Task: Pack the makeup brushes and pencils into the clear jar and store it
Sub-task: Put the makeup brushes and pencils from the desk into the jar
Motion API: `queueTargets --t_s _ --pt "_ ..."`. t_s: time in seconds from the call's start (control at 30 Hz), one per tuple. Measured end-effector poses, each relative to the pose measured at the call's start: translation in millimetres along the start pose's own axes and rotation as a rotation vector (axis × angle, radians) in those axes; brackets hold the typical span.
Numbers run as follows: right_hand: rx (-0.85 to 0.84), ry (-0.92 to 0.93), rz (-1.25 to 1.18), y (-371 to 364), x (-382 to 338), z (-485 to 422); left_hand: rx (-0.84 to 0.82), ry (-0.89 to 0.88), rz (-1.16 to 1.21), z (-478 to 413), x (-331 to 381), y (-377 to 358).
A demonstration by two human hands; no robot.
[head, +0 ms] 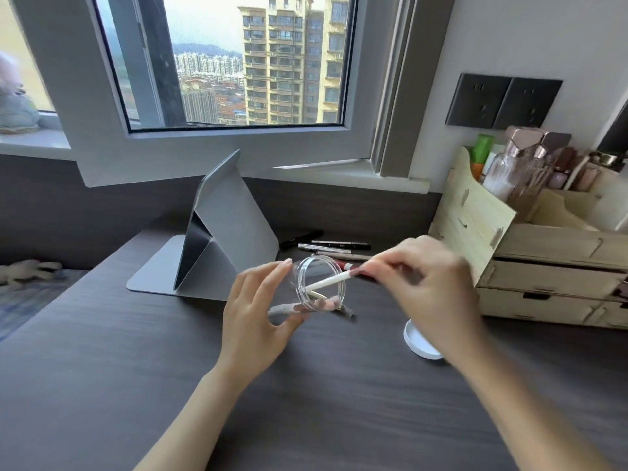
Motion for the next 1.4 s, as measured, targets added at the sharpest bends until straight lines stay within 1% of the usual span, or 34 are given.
queueTargets --t_s 0.1,0.17,0.2,0.23,0.27,0.3,0.33,0.37,0.4,0.47,0.53,0.6,0.67,0.73,0.8,0.93,1.0,1.07,1.13,1.2,1.27,1.33,1.4 --pt "-0.054 -0.026 0.101 -37.1 8.7 -0.7 -0.02 -0.023 0.009 -0.8 1.9 -1.8" --pt "-0.132 -0.061 0.105 -54.7 15.7 -0.4 -0.02 -0.029 0.003 -1.2 2.2 -1.9" --pt "-0.184 -0.083 0.061 -61.7 19.5 -0.4 -0.019 -0.028 -0.003 -1.5 1.9 -1.8" --pt "-0.226 -0.135 -0.04 -66.2 25.7 -1.2 -0.015 -0.02 -0.01 -1.6 1.0 -1.6" --pt "-0.242 -0.209 -0.193 -67.5 34.3 -2.7 -0.008 -0.006 -0.017 -1.8 -0.6 -1.0" --pt "-0.217 -0.288 -0.337 -65.9 45.6 -4.9 0.002 0.01 -0.024 -2.1 -2.5 -0.2" --pt "-0.172 -0.347 -0.396 -63.9 58.1 -6.4 0.012 0.026 -0.031 -2.1 -4.5 1.0" --pt "-0.147 -0.384 -0.345 -65.5 71.8 -6.9 0.02 0.043 -0.037 -2.2 -6.2 1.8" --pt "-0.164 -0.414 -0.225 -72.0 85.8 -6.0 0.024 0.061 -0.04 -2.3 -8.0 2.6" --pt "-0.29 -0.427 0.099 -94.0 107.3 2.8 0.031 0.097 -0.047 -2.3 -11.2 4.1" --pt "-0.418 -0.372 0.31 -118.1 116.7 15.9 0.041 0.125 -0.05 -2.3 -13.9 5.9" --pt "-0.471 -0.318 0.379 -135.1 118.5 26.4 0.047 0.156 -0.045 -2.1 -17.1 7.4" --pt "-0.466 -0.269 0.391 -144.3 115.8 31.9 0.044 0.176 -0.039 -1.5 -19.4 7.1" --pt "-0.431 -0.256 0.353 -146.2 115.0 33.7 0.035 0.178 -0.041 -1.3 -19.8 6.2" --pt "-0.36 -0.295 0.247 -137.9 117.5 32.1 0.024 0.166 -0.045 -1.6 -18.6 5.4" --pt "-0.168 -0.475 -0.121 -89.0 120.7 23.0 0.026 0.152 -0.038 0.0 -17.3 5.4" --pt "-0.17 -0.491 -0.254 -59.6 111.2 21.8 0.024 0.139 -0.03 0.7 -16.3 3.2" --pt "-0.231 -0.433 -0.257 -33.1 96.9 22.8 0.008 0.115 -0.034 1.0 -13.5 -0.8" --pt "-0.272 -0.296 -0.107 -13.9 78.9 23.4 -0.001 0.073 -0.045 0.8 -8.2 -3.5" --pt "-0.258 -0.122 0.1 -5.8 58.1 21.3 -0.014 0.021 -0.058 1.4 -2.2 -5.9" --pt "-0.238 0.019 0.21 -11.0 39.6 20.0 -0.045 -0.042 -0.067 3.4 3.9 -10.4" --pt "-0.233 0.093 0.192 -23.5 22.9 21.4 -0.072 -0.079 -0.065 5.2 7.8 -14.4" --pt "-0.22 0.094 0.106 -36.7 14.2 23.4 -0.077 -0.086 -0.055 5.3 9.2 -15.5"
Point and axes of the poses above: each hand's wrist, its own z-axis away from the middle knuckle, its own y-axis out of the back of the hand, x = y × z, the point moved 9 cm from there along -z, towards the middle knuckle, and after that the axes turned 6 degrees about -y, right-handed, at the moved point
